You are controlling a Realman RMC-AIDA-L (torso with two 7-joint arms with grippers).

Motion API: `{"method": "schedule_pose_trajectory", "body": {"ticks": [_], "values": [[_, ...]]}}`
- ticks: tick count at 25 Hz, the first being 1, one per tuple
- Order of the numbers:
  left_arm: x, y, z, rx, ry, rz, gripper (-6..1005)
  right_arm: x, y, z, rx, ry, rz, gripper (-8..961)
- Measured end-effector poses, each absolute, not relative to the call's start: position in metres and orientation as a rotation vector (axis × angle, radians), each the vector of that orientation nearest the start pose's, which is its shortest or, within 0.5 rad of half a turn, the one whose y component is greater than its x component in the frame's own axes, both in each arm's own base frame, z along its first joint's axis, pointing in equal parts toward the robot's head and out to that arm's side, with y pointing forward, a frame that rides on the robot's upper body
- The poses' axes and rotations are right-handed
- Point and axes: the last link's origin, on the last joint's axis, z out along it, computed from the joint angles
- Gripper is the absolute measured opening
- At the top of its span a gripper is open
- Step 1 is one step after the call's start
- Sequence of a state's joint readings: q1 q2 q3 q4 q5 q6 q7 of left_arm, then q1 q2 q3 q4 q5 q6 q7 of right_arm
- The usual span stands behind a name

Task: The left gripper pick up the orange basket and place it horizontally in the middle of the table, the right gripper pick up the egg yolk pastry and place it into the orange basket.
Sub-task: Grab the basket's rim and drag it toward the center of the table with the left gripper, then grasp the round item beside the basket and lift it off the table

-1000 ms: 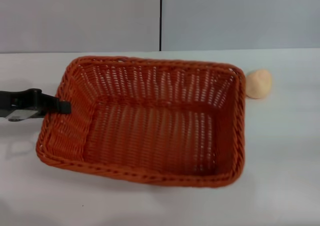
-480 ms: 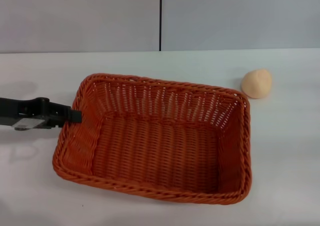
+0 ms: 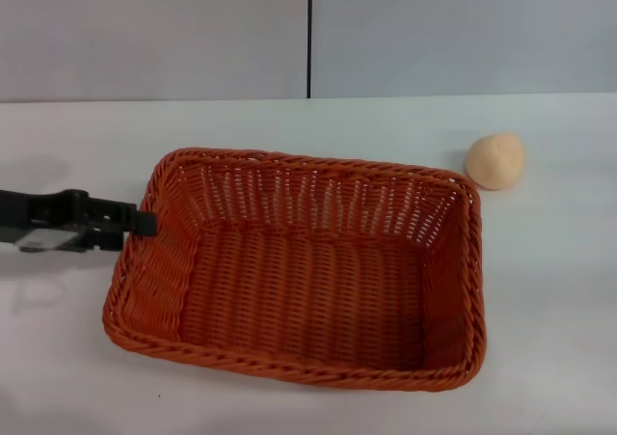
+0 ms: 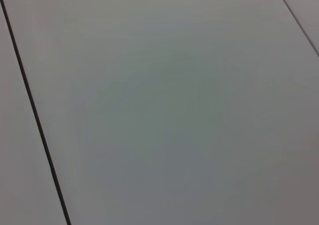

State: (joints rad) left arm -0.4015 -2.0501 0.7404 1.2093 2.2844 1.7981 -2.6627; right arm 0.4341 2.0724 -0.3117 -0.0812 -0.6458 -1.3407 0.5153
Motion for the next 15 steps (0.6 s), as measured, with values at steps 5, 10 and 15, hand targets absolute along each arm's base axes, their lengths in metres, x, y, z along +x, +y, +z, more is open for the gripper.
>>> {"method": "schedule_pose_trajectory", "body": {"ticks": [5, 10, 15], "values": [[-0.278, 0.303, 0.096, -2.18, -1.881, -0.277, 650, 0.381, 0.31, 0.091, -0.991, 0.658, 0.96, 629], [-0.282, 0.307, 0.118, -2.132, -1.775, -0.236, 649, 0.379, 0.311, 0.091, -1.004, 0.651, 0.962, 628], [-0.28, 0.325, 0.14, -2.053, -1.535, -0.369, 649, 0.375, 0.314, 0.099, -1.045, 0.628, 1.004, 627]]}}
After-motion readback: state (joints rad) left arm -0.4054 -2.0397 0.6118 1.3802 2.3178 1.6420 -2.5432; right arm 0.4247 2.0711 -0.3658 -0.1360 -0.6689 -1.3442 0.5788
